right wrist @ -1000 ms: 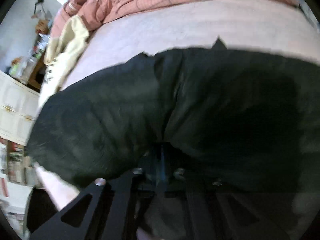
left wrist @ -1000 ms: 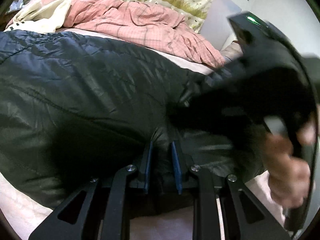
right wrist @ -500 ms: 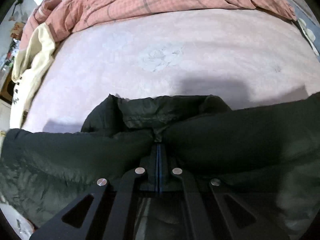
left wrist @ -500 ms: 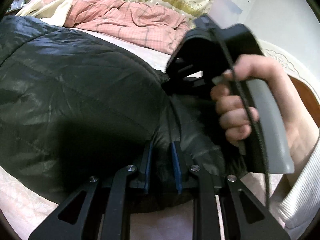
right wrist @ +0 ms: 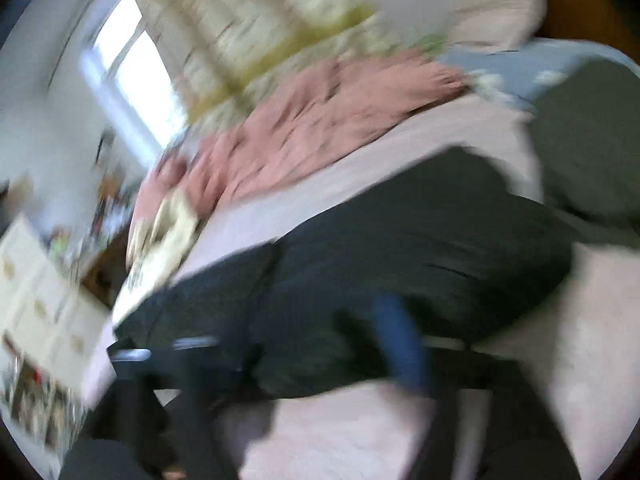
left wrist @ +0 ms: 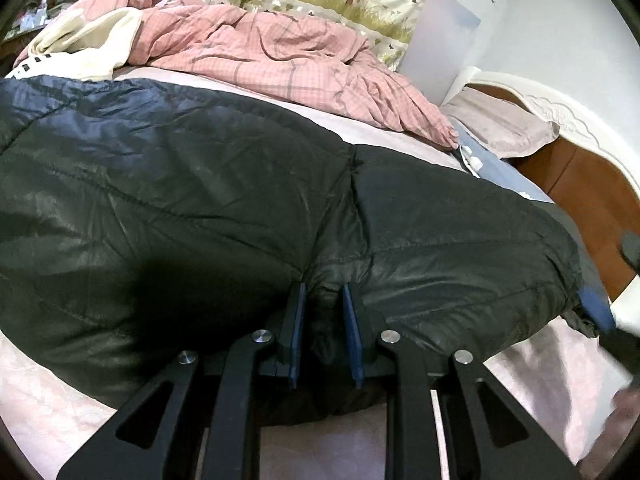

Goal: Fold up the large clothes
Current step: 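Lift and roll the jacket end with the right gripper toward the left gripper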

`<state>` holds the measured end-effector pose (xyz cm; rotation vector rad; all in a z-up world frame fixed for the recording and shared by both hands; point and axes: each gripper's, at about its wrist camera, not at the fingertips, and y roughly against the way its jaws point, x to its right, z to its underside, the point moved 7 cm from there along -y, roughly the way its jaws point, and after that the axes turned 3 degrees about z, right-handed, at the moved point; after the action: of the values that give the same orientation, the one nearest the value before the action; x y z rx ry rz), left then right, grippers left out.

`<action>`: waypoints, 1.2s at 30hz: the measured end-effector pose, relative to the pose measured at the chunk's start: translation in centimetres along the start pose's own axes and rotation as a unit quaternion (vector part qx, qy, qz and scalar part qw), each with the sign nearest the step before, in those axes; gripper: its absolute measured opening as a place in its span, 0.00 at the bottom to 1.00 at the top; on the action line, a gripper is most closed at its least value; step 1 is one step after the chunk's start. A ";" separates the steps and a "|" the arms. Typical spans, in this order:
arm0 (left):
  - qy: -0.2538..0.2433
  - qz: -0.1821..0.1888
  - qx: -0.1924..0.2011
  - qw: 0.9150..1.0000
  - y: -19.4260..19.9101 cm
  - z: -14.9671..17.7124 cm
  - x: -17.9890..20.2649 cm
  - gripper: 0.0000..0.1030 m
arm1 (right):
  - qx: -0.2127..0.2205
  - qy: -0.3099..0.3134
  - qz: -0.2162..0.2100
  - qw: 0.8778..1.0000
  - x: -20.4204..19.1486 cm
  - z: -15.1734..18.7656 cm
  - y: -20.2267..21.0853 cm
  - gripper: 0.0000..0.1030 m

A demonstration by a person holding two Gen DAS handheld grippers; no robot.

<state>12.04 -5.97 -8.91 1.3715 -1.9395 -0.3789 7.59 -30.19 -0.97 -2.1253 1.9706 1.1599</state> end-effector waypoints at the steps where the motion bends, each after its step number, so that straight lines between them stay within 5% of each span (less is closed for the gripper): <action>1: 0.000 0.001 0.001 1.000 0.0 0.0 0.0 0.20 | 0.035 -0.015 0.039 0.999 2.0 0.5 0.8 0.98; 3: 0.002 0.004 0.002 1.000 0.0 0.0 0.0 0.20 | 0.020 -0.037 0.083 0.996 4.0 1.3 0.1 1.00; 6: 0.001 0.001 -0.004 1.000 0.0 0.0 0.1 0.20 | -0.031 -0.112 0.046 0.992 6.2 1.4 -2.7 1.00; 9: -0.011 -0.009 -0.001 1.000 0.2 0.2 0.4 0.20 | -0.019 -0.183 0.021 0.983 7.7 0.4 -4.6 1.00; 12: -0.006 0.000 0.000 1.000 0.2 0.2 0.5 0.19 | -0.054 -0.210 0.027 0.976 8.4 -0.1 -7.6 0.99; 13: -0.004 0.002 -0.001 1.000 0.1 0.1 0.6 0.19 | -0.049 -0.210 0.024 0.976 8.3 -0.3 -7.7 0.85; 14: -0.004 0.002 -0.001 1.000 0.2 0.1 0.6 0.19 | -0.053 -0.204 0.007 0.977 7.7 -0.5 -8.2 0.53; 16: -0.013 0.010 -0.003 1.000 0.4 0.1 0.9 0.24 | -0.060 -0.204 0.012 0.977 8.6 -0.6 -8.1 0.25; 17: -0.026 0.023 -0.016 0.999 0.6 0.1 1.6 0.26 | -0.045 -0.206 0.021 0.977 8.9 -0.9 -7.5 0.19; 20: -0.096 0.060 -0.009 0.994 4.2 -0.5 4.7 0.30 | -0.005 -0.143 0.083 0.986 8.4 -3.0 -4.9 0.16; 23: -0.105 0.045 0.039 0.993 8.8 -2.0 4.9 0.44 | 0.019 -0.018 0.168 0.986 7.2 -5.2 -1.7 0.16; 24: -0.098 0.035 0.055 0.993 10.0 -2.4 4.1 0.51 | 0.026 0.011 0.179 0.984 7.1 -6.2 -0.9 0.16; 27: -0.089 -0.019 0.087 0.992 11.8 -3.5 0.7 0.52 | 0.059 0.050 0.185 0.980 7.1 -9.8 1.2 0.16; 31: -0.051 -0.071 0.062 0.994 10.9 -4.4 -5.2 0.56 | 0.092 0.101 0.221 0.966 4.5 -14.2 2.8 0.16; 34: -0.051 -0.095 -0.004 0.994 8.7 -3.7 -7.5 0.61 | 0.104 0.113 0.194 0.969 1.4 -14.8 3.9 0.16; 36: -0.042 -0.079 -0.024 0.996 7.2 -2.9 -8.0 0.61 | 0.109 0.114 0.173 0.972 -0.6 -14.1 4.6 0.16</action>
<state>10.44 4.56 -5.63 1.5029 -1.8827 -0.5639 10.63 -37.37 11.65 -1.9301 2.5122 0.7042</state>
